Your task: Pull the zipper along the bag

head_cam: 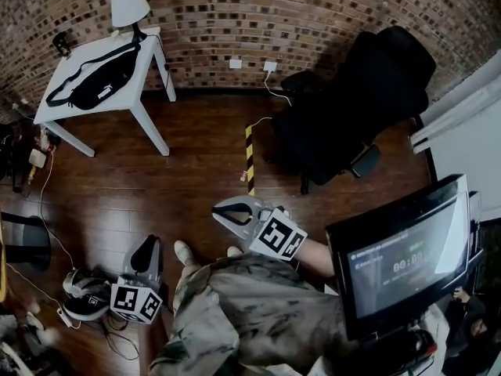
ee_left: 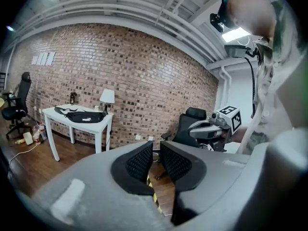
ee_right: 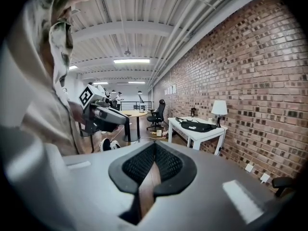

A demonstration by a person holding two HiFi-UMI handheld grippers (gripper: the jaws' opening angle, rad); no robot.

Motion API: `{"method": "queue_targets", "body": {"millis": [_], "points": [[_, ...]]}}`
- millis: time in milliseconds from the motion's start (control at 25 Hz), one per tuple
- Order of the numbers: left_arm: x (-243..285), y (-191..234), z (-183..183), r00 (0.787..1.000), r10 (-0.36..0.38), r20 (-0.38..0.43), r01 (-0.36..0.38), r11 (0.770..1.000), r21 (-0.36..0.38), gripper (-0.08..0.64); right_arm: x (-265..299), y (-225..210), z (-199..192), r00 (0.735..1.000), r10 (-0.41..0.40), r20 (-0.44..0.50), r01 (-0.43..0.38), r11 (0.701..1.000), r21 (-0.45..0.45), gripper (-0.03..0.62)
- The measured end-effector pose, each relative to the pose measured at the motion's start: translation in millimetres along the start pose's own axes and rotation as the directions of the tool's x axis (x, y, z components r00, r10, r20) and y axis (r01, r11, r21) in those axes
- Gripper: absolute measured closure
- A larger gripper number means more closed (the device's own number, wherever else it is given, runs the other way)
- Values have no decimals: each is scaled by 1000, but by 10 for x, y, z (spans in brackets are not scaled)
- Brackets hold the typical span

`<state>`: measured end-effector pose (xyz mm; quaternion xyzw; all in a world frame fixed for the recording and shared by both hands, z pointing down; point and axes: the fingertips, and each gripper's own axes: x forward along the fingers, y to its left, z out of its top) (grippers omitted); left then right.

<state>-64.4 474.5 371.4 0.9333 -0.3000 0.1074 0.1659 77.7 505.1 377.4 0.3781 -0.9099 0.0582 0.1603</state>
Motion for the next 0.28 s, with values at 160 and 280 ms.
{"method": "queue_targets", "body": {"millis": [160, 280], "points": [[6, 286, 63, 1000, 6, -5, -6, 1000, -17, 509, 266, -38, 56, 1000, 7, -20, -7, 1000, 6, 583], [118, 489, 58, 1000, -31, 2, 31, 999, -29, 509, 375, -114, 63, 998, -21, -53, 22, 1000, 20, 583]]}}
